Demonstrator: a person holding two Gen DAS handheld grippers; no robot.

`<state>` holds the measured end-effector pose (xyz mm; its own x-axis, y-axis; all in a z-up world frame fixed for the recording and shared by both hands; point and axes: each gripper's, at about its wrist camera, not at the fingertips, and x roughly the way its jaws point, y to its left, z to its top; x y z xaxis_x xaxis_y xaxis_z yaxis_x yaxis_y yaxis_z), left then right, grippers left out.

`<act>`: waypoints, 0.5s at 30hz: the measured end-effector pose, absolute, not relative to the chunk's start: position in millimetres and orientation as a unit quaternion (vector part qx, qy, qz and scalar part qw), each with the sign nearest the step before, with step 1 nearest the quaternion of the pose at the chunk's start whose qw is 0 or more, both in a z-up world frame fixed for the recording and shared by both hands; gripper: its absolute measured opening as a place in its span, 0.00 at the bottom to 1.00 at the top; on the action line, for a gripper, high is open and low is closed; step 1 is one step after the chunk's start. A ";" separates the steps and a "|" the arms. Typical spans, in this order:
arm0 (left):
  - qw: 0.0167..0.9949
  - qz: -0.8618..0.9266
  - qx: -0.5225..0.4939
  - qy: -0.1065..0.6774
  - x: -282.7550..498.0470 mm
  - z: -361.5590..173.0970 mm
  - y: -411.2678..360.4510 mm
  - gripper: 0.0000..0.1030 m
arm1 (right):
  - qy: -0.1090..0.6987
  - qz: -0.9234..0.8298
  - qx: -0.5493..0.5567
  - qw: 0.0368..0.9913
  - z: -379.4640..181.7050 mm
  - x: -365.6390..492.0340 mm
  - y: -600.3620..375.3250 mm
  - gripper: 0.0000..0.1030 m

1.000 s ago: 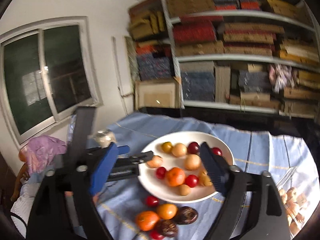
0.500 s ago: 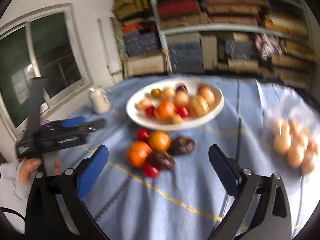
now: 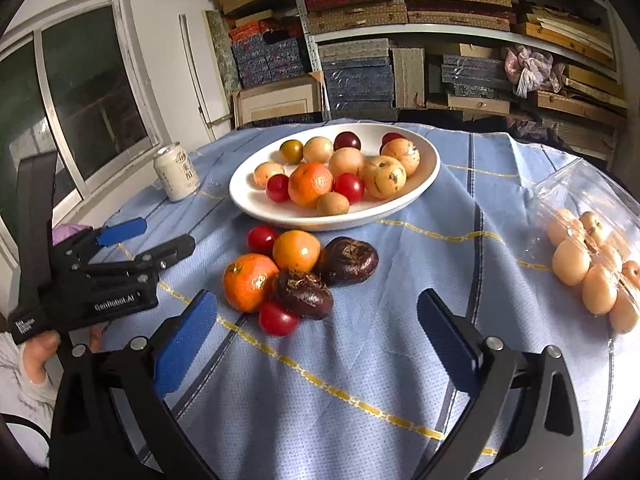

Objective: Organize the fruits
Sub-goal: 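Move the open right tool toward a dark brown fruit in the pile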

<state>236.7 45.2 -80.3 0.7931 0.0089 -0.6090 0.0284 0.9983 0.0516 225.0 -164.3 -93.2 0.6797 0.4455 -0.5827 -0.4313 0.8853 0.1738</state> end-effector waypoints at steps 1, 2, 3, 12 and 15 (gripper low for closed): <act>0.947 -0.005 0.029 0.321 236.5 -80.2 45.3 0.88 | 0.321 0.240 0.007 0.916 -93.9 225.3 -163.2 0.95; 0.947 -0.004 0.029 0.321 235.9 -79.9 45.2 0.88 | 0.322 0.240 0.004 0.916 -94.3 225.6 -162.1 0.95; 0.947 -0.004 0.031 0.320 235.4 -79.8 44.7 0.88 | 0.323 0.241 0.001 0.915 -95.1 225.1 -160.0 0.95; 0.950 -0.003 0.046 0.310 231.2 -77.5 38.7 0.90 | 0.323 0.248 -0.017 0.913 -95.6 224.3 -148.7 0.95; 0.950 -0.003 0.042 0.311 231.2 -76.9 39.2 0.90 | 0.322 0.253 -0.020 0.912 -95.4 223.5 -148.2 0.95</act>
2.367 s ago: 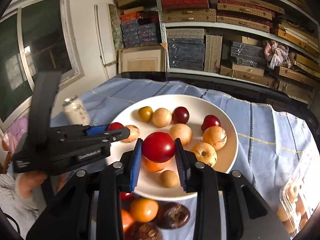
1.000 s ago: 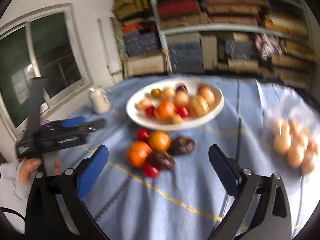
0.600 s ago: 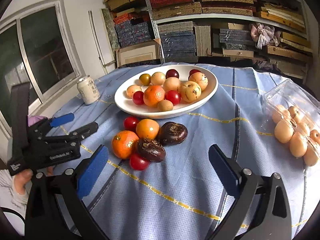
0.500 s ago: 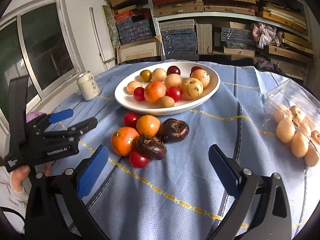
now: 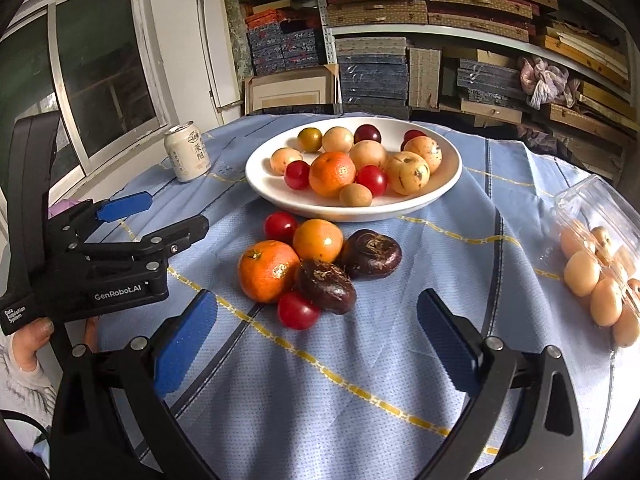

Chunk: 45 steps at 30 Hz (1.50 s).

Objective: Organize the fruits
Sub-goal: 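Move the open right tool toward a dark brown fruit in the pile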

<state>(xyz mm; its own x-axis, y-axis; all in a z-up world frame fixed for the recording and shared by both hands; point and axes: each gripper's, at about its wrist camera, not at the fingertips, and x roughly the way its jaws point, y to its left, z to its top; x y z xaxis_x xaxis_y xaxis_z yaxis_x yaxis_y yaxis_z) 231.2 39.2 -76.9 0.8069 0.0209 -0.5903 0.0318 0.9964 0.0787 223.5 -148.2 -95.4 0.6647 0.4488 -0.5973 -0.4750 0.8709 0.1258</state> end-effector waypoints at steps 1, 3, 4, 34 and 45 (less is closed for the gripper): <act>0.949 -0.003 0.040 0.312 231.6 -76.9 40.0 0.90 | 0.322 0.256 -0.021 0.911 -95.5 223.5 -147.9 0.95; 0.948 -0.004 0.032 0.317 233.3 -77.4 43.6 0.90 | 0.321 0.259 -0.022 0.911 -95.6 222.7 -148.0 0.95; 0.947 -0.004 0.027 0.319 234.4 -77.7 45.5 0.90 | 0.321 0.261 -0.021 0.910 -95.4 222.3 -148.6 0.95; 0.930 -0.015 -0.042 0.365 248.0 -89.4 73.5 0.90 | 0.367 0.136 -0.061 0.918 -100.1 292.7 -148.7 0.95; 0.934 -0.015 -0.033 0.357 244.8 -85.8 70.5 0.90 | 0.374 0.157 -0.076 0.911 -92.5 234.9 -183.1 0.95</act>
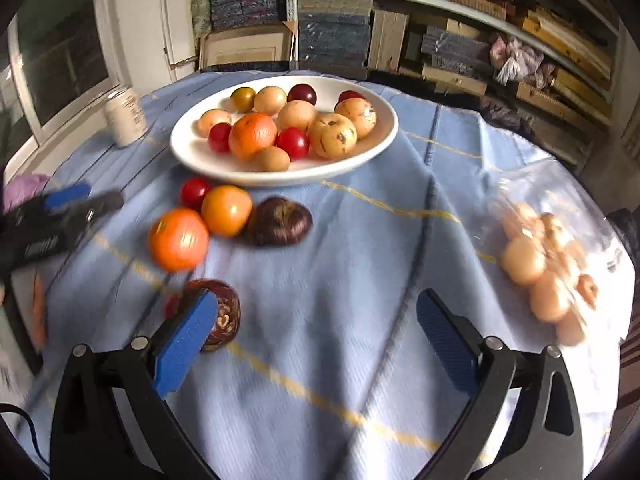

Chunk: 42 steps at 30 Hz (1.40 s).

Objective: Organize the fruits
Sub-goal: 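Move the open right tool toward a dark brown fruit in the pile, then close the right tool on the dark brown fruit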

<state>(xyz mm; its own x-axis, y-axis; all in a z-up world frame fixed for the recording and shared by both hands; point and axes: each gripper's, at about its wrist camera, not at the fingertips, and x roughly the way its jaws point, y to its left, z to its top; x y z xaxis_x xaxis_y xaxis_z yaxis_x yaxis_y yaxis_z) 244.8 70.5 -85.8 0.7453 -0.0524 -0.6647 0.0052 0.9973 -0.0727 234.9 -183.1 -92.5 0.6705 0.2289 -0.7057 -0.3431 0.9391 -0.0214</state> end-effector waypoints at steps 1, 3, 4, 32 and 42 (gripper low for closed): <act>0.934 -0.016 -0.031 0.355 244.3 -85.4 68.9 0.90 | 0.367 0.158 -0.071 0.914 -89.8 231.2 -183.9 0.95; 0.934 -0.018 -0.026 0.356 243.6 -86.6 65.8 0.90 | 0.360 0.172 -0.069 0.915 -86.0 228.6 -175.8 0.95; 0.933 -0.018 -0.023 0.358 243.5 -87.4 64.7 0.90 | 0.360 0.181 -0.079 0.912 -87.0 227.7 -167.6 0.95; 0.925 -0.051 -0.038 0.373 244.1 -92.8 61.8 0.91 | 0.341 0.208 -0.125 0.908 -111.0 175.5 -160.0 0.57; 0.923 -0.056 -0.036 0.379 245.2 -95.1 59.3 0.91 | 0.385 0.209 -0.126 0.890 -124.2 200.5 -157.9 0.48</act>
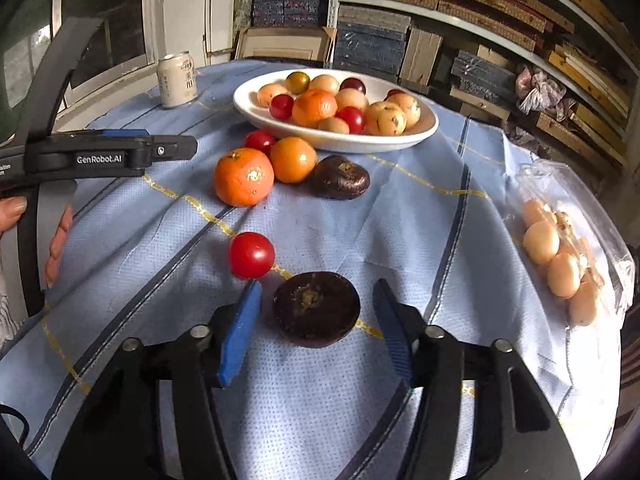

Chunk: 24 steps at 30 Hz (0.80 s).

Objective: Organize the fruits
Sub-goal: 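Close the right tool on the dark brown fruit, then grasp an orange tangerine with the left tool while the right tool holds the dark fruit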

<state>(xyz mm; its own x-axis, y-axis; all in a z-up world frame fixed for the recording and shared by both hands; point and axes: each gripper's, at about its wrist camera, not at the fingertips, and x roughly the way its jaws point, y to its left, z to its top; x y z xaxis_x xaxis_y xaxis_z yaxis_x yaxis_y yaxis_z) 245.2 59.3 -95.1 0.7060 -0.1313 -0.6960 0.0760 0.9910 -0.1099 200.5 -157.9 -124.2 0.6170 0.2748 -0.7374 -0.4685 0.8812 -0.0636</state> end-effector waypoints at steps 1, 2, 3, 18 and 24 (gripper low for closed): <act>0.923 -0.056 -0.036 0.380 245.5 -95.2 59.2 0.91 | 0.389 0.208 -0.126 0.889 -125.6 202.5 -157.6 0.44; 0.923 -0.056 -0.036 0.380 246.0 -95.1 59.1 0.91 | 0.392 0.209 -0.124 0.887 -126.3 204.2 -158.0 0.43; 0.922 -0.056 -0.037 0.380 246.0 -95.1 59.2 0.91 | 0.392 0.212 -0.121 0.887 -126.1 204.6 -158.6 0.43; 0.928 -0.052 0.019 0.369 241.1 -91.8 32.7 0.91 | 0.407 0.254 -0.070 0.875 -128.6 212.6 -166.4 0.48; 0.936 -0.048 0.109 0.330 232.7 -88.3 -4.0 0.92 | 0.407 0.261 -0.091 0.870 -130.7 209.6 -157.4 0.60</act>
